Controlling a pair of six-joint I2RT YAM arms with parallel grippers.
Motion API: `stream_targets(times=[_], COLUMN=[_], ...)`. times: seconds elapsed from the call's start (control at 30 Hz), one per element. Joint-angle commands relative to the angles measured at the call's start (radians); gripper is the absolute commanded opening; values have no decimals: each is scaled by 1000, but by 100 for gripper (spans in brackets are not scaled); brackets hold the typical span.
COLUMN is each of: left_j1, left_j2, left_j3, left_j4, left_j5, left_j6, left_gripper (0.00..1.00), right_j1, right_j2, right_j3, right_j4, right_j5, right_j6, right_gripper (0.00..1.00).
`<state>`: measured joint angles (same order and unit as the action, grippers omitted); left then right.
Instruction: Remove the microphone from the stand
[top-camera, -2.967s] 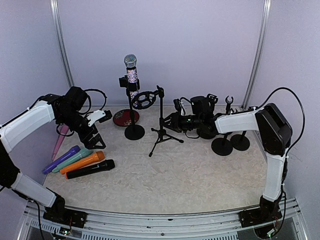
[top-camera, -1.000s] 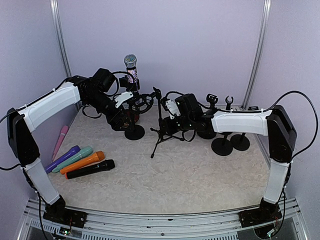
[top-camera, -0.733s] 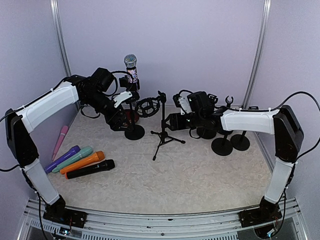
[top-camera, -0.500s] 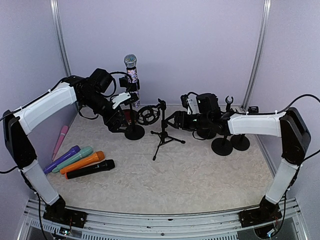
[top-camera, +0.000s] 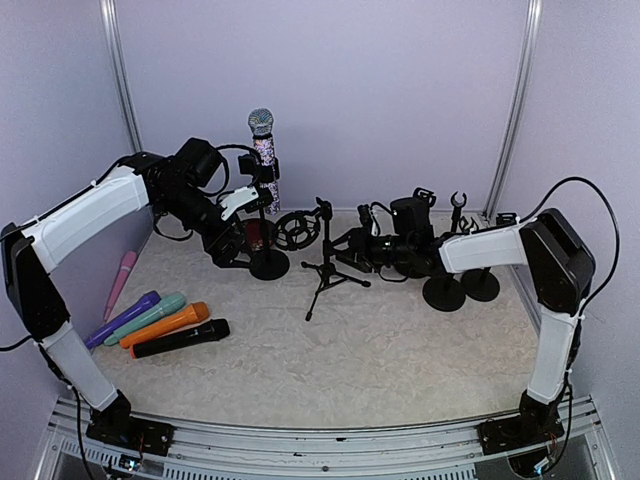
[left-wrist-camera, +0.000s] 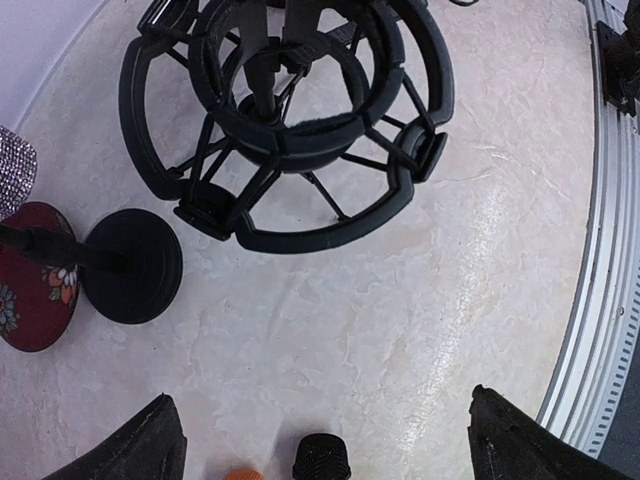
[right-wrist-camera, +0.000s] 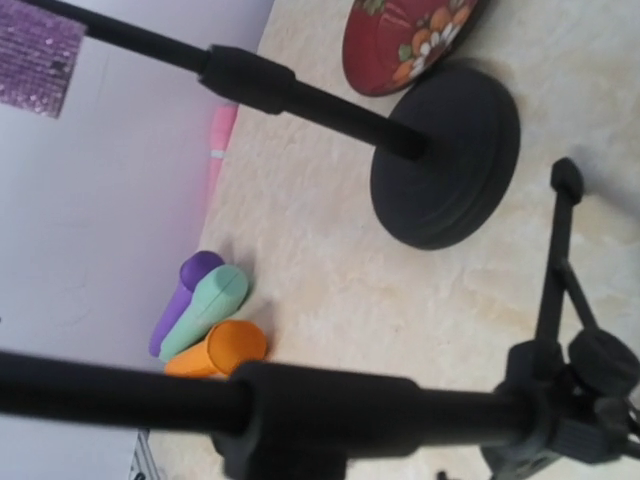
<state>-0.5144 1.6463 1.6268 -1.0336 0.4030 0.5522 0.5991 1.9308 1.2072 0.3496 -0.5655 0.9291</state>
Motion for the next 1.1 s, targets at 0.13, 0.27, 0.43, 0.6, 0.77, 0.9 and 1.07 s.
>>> stream_targets(times=[0.13, 0.27, 0.43, 0.6, 0.77, 0.9, 1.07], left_j1=[-6, -4, -3, -4, -3, -4, -4], left_j2=[-31, -35, -40, -41, -37, -36, -31], left_j3=[-25, -31, -35, -33, -26, -25, -20], left_j4=[-10, -11, -10, -11, -16, -20, -24], left_j5=[-15, -20, -26, -25, -20, -24, -27], left_j6=[24, 29, 33, 34, 32, 34, 35], left_gripper=[96, 96, 96, 96, 95, 96, 96], right_j1=[-4, -5, -5, -5, 6, 25, 49], right_j2=[50, 55, 43, 16, -12, -32, -39], right_j3=[52, 47, 25, 13, 38, 47, 66], right_j4=[98, 100, 85, 23, -112, -184, -217], right_j5=[-62, -63, -55, -15, 71, 154, 207], right_j6=[66, 66, 44, -31, -177, -298, -384], right_gripper=[36, 21, 5, 0, 0, 0, 0])
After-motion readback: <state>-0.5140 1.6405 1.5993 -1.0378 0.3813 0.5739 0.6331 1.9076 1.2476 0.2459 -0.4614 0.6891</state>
